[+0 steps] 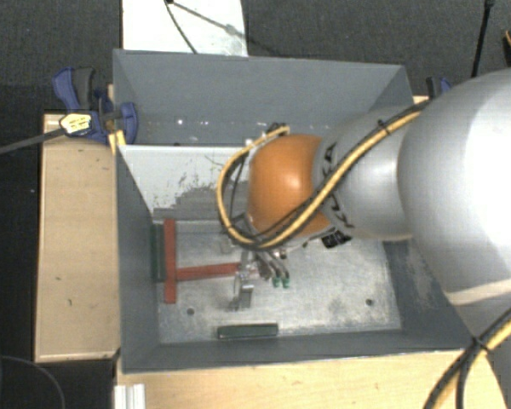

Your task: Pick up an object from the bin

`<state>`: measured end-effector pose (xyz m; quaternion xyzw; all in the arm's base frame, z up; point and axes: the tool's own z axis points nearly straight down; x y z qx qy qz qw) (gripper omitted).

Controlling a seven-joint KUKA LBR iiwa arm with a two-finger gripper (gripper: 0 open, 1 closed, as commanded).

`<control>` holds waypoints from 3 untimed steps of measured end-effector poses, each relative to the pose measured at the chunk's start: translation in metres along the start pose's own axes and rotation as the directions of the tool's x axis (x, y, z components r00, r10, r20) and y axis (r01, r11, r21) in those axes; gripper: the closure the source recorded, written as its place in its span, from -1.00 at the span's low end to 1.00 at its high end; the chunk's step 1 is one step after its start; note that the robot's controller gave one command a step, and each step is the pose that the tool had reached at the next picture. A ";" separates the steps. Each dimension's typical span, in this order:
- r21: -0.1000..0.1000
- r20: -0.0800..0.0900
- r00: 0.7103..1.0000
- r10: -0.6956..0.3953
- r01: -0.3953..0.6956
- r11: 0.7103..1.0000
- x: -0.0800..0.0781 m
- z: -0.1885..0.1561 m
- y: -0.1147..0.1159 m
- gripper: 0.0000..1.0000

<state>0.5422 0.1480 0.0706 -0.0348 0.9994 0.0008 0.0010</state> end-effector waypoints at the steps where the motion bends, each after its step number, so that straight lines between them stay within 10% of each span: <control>1: 0.000 -0.001 1.000 0.004 -0.004 1.000 0.000 0.000 0.000 1.00; 2: -0.002 0.009 0.996 -0.085 0.085 0.996 -0.014 -0.125 0.049 1.00; 3: -0.001 0.006 0.995 -0.099 0.099 0.995 -0.015 -0.165 0.060 1.00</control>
Offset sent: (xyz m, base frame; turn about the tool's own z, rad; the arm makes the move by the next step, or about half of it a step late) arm 0.0000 0.0000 0.0000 0.0000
